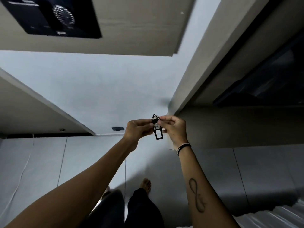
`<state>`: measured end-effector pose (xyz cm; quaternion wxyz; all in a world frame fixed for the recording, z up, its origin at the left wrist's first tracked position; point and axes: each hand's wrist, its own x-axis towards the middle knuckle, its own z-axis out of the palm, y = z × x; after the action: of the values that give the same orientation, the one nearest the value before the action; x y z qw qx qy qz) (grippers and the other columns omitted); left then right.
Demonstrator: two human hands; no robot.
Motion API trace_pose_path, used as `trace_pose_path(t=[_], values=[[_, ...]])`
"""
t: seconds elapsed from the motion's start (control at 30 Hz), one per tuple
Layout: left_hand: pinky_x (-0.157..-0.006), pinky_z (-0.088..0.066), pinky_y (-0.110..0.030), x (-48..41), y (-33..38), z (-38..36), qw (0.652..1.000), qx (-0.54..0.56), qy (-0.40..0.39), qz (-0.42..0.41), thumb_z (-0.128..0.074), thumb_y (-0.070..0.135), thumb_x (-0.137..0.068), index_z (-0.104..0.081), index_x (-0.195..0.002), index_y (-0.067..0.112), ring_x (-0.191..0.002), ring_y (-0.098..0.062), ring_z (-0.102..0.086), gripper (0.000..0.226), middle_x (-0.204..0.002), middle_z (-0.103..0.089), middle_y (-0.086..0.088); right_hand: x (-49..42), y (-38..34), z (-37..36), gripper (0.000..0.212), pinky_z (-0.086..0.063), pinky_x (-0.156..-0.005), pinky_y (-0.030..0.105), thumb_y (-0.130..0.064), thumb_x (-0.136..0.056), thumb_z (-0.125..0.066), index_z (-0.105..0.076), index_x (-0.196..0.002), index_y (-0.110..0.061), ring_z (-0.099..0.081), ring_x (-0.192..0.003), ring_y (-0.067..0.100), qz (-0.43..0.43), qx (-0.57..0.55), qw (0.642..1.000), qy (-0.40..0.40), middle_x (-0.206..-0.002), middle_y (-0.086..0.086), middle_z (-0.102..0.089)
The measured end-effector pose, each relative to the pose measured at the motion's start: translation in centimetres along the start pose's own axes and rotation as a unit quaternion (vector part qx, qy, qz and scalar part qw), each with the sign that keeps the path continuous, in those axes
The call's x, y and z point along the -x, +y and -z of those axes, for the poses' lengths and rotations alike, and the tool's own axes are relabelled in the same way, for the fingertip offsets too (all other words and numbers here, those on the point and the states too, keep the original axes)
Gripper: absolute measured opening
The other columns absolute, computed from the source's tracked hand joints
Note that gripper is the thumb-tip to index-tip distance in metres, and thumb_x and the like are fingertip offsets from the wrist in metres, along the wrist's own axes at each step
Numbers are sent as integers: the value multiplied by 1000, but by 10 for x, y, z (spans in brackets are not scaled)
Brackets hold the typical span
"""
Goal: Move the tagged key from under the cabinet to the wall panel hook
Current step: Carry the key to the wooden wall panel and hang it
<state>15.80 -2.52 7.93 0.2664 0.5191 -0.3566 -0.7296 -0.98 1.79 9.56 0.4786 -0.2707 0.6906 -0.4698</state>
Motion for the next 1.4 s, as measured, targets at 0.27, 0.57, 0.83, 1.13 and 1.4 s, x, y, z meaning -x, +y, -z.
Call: trace_pose_path(t=[0.27, 0.57, 0.83, 1.13, 1.4], values=[[-89, -61, -40, 72, 89, 113, 993, 7, 66, -92, -78, 6, -90, -84, -103, 10, -79, -19, -79, 15, -89, -83, -7, 44, -82, -120, 16, -63, -63, 32, -1, -83, -82, -77, -98, -2, -74, -79, 19, 81, -4, 993, -82, -98, 24, -80], [-80, -64, -29, 128, 196, 176, 966, 7, 93, -241, -78, 3, -89, -83, -90, 10, -69, -16, -74, 9, -77, -81, -3, 77, -190, -196, 20, -63, -63, 26, 0, -86, -79, -76, -106, -1, -74, -78, 19, 191, -12, 973, -131, -97, 17, -79], [-72, -64, -25, 168, 292, 175, 940, 26, 56, -335, -76, -3, -89, -80, -94, 4, -64, -15, -72, 10, -71, -79, -5, 105, -290, -206, 26, -64, -64, 26, -2, -85, -81, -75, -110, 4, -75, -73, 16, 270, -48, 952, -133, -96, 15, -80], [-70, -62, -24, 199, 382, 141, 910, 29, 16, -412, -77, 0, -89, -80, -93, 4, -65, -15, -71, 7, -72, -78, -4, 131, -387, -188, 15, -61, -58, 24, -3, -84, -83, -76, -94, -12, -72, -64, 13, 333, -88, 931, -118, -82, 4, -78], [-76, -64, -26, 211, 426, 123, 894, 27, -4, -447, -77, -1, -89, -80, -95, 2, -66, -15, -72, 7, -75, -79, -5, 140, -432, -177, 19, -62, -59, 24, -1, -86, -80, -75, -103, -3, -70, -60, 12, 367, -95, 920, -98, -84, 6, -77]])
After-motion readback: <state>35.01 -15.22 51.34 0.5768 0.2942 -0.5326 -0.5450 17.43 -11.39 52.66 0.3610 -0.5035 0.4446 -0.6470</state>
